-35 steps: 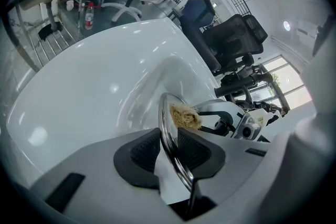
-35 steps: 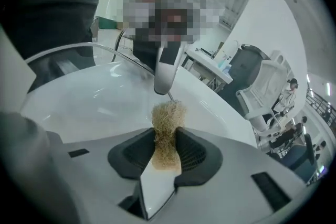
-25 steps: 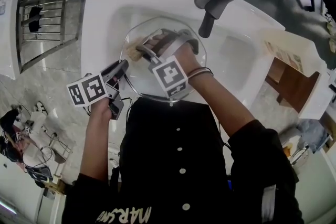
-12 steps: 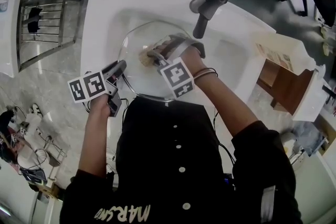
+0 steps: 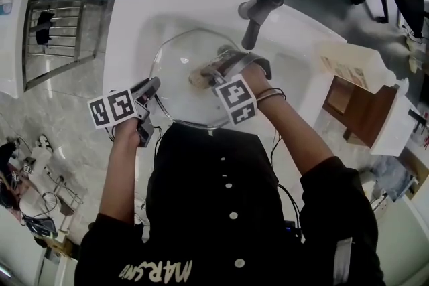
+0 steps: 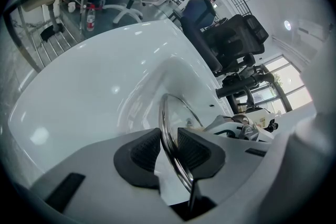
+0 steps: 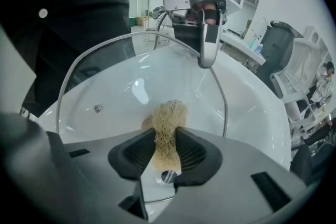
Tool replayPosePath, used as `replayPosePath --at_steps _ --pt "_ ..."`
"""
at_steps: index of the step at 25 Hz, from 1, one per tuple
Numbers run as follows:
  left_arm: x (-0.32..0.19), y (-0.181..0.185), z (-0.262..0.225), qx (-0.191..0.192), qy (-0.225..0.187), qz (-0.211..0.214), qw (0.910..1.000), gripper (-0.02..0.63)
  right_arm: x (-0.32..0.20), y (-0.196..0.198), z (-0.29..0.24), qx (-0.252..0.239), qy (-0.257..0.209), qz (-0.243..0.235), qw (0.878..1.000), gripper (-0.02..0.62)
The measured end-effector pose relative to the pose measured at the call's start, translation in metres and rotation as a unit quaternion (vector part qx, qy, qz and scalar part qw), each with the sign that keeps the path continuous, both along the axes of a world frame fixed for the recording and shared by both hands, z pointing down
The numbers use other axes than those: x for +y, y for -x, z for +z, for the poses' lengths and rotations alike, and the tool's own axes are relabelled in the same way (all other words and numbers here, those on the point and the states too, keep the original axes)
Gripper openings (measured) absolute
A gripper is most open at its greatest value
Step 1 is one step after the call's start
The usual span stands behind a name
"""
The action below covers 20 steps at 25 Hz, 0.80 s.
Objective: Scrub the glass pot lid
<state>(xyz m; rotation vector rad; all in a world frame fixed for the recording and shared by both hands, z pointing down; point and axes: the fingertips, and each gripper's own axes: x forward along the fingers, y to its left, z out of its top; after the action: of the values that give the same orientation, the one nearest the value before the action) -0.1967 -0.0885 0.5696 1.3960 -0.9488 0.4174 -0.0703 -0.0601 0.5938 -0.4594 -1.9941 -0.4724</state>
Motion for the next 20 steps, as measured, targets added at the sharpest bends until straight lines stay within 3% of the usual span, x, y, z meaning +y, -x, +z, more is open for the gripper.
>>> replayPosePath --at_steps 6,20 --pt "-0.001 0.0 0.0 -0.001 -0.001 0.0 1.0 0.121 0.008 -0.024 -0.002 0.016 0.017 -0.002 1.0 0.133" --pt "-0.001 0.0 -0.001 -0.005 0.0 -0.004 1.0 0.12 0.035 -0.093 -0.013 0.099 0.056 -0.061 0.992 0.132"
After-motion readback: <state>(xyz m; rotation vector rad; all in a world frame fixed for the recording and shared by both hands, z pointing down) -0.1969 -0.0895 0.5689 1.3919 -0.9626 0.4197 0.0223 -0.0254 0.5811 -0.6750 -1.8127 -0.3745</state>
